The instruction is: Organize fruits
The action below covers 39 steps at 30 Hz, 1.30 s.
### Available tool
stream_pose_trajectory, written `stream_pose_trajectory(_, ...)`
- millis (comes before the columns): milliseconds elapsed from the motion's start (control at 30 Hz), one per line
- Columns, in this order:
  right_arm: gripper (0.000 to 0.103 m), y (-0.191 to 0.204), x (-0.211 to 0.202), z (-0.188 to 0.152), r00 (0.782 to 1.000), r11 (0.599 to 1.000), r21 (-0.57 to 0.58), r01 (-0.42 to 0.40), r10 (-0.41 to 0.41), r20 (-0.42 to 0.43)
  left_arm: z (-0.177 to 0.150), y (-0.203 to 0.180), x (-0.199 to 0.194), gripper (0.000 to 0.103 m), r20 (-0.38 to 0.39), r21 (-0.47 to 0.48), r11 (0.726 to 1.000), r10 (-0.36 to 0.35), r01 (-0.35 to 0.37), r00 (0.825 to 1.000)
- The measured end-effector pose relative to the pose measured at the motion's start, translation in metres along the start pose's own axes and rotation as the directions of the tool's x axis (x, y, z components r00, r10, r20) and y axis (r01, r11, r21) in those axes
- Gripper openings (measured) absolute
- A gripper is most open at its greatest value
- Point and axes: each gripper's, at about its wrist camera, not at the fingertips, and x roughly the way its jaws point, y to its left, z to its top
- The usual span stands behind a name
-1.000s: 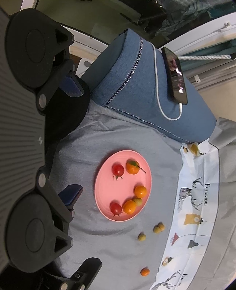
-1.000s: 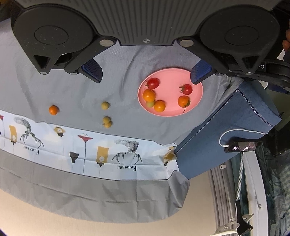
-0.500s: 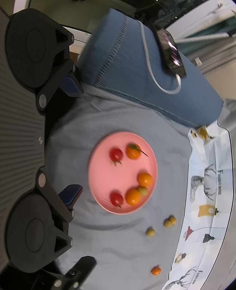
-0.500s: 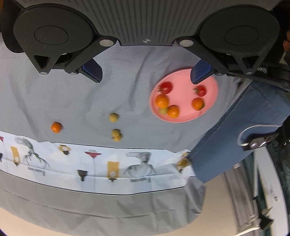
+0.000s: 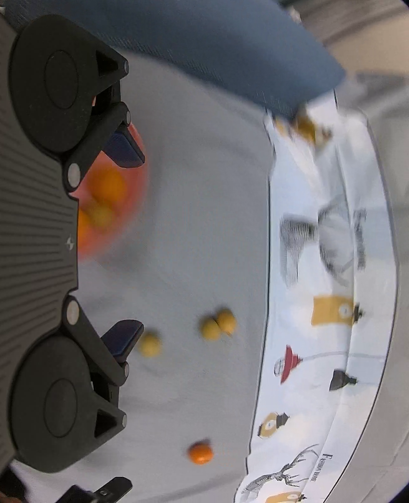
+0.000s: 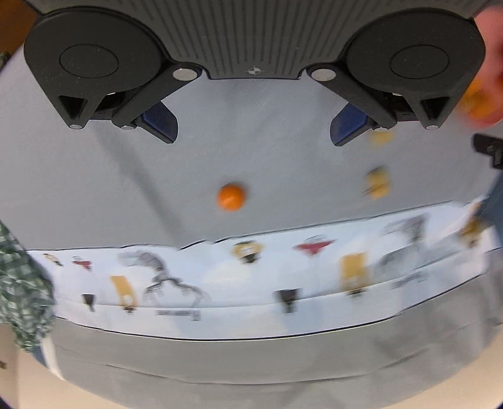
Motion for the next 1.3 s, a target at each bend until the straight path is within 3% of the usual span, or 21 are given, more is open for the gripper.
stream_pose_trajectory(167,0.102,-0.013,0.086,0.015,1.000,1.000,0.009,0.023,-0.023,-0.010,0.043,-0.038,0.088,0.103,-0.106,0.008,0.993,-0.112,0.114,0.988)
stream_pose_trajectory(300,0.102,-0.007,0.136,0.023,0.999,0.999,-0.035,0.004,-0.005,-0.033,0.063,-0.058,0.139,0.103,-0.171,0.004,0.996,-0.089,0.091,0.981)
stream_pose_trajectory(400,0.102,-0.004,0.165,0.026,0.998,0.999,-0.045,0.012,-0.015,-0.061,0.071,-0.060,0.154,0.103,-0.173,-0.034,0.994,-0.104,0.099,0.979)
stream_pose_trajectory(467,0.102,-0.003,0.169,0.025,1.000,0.999,-0.041,0.015,-0.015,-0.018,0.074,-0.059,0.155,0.103,-0.169,-0.053,0.994,-0.106,0.098,0.980)
stream_pose_trajectory(500,0.102,-0.003,0.169,0.025,1.000,0.999,-0.044,0.014,-0.014,-0.007,0.074,-0.059,0.155,0.102,-0.164,-0.055,0.992,-0.118,0.110,0.979)
stream_pose_trajectory(533,0.102,-0.002,0.169,0.024,1.000,0.999,-0.048,0.013,-0.014,-0.004,0.074,-0.058,0.151,0.086,-0.146,-0.057,0.991,-0.126,0.119,0.981)
stream_pose_trajectory(567,0.094,-0.003,0.166,0.023,1.000,0.999,-0.048,0.008,-0.008,0.007,0.073,-0.057,0.147,0.074,-0.118,-0.057,0.992,-0.118,0.112,0.986)
stream_pose_trajectory(600,0.070,-0.002,0.161,0.021,1.000,0.999,-0.050,-0.003,0.005,0.027,0.072,-0.056,0.142,0.045,-0.093,-0.052,0.992,-0.121,0.117,0.988)
stream_pose_trajectory(633,0.058,-0.002,0.155,0.020,0.999,0.998,-0.060,-0.014,0.016,0.031,0.071,-0.054,0.139,0.028,-0.093,-0.055,0.990,-0.136,0.131,0.986)
stream_pose_trajectory(667,0.040,-0.001,0.152,0.021,0.999,0.998,-0.064,-0.022,0.024,0.026,0.071,-0.051,0.138,0.028,-0.108,-0.074,0.988,-0.141,0.133,0.984)
stream_pose_trajectory(733,0.040,-0.003,0.149,0.022,1.000,0.999,-0.038,-0.021,0.021,0.005,0.070,-0.043,0.134,0.028,-0.113,-0.123,0.981,-0.164,0.150,0.980)
stream_pose_trajectory(1000,0.040,-0.017,0.110,0.017,1.000,0.999,0.051,-0.014,0.015,-0.025,0.057,-0.028,0.090,0.028,-0.084,-0.093,0.982,-0.171,0.163,0.982)
stream_pose_trajectory(1300,0.040,-0.009,0.013,-0.010,0.994,0.993,0.058,-0.106,0.108,-0.035,0.017,0.018,0.005,0.028,-0.068,-0.133,0.979,-0.165,0.155,0.984)
